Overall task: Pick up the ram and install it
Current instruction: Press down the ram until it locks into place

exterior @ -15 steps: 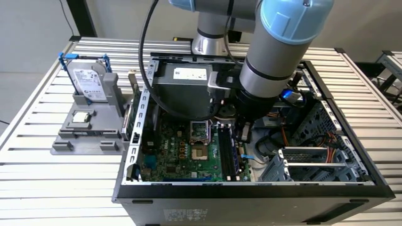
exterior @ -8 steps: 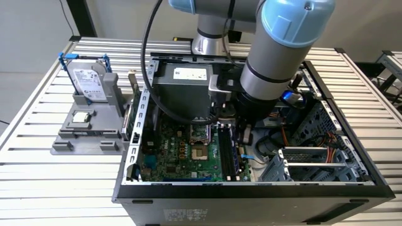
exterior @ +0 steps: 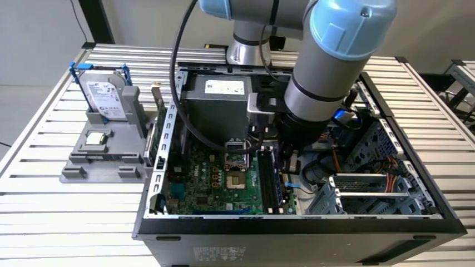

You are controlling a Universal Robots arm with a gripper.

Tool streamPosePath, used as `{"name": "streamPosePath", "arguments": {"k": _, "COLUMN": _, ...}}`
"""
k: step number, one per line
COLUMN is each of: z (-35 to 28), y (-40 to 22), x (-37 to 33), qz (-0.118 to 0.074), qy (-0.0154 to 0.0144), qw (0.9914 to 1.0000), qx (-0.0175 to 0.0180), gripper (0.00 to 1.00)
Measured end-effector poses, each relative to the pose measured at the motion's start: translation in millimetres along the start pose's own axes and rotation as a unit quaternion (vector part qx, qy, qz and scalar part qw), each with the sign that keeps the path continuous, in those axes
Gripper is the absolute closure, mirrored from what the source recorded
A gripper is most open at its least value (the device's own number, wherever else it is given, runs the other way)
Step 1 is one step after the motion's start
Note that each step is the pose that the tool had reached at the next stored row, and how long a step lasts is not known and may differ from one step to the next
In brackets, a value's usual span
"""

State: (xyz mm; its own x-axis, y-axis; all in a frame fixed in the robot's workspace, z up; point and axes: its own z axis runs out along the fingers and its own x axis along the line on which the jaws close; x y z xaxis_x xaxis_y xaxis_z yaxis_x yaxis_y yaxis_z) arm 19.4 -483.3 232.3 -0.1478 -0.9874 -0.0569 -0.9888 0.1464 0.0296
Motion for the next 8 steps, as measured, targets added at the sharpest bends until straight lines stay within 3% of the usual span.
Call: {"name": "streamPosePath", "arguments": {"k": 8, "z": 14.0, "y": -0.5, "x": 1.5, "qz": 0.000, "qy": 0.0007, "qw": 1.00000, "qx": -0.0001, "gripper": 1.00}}
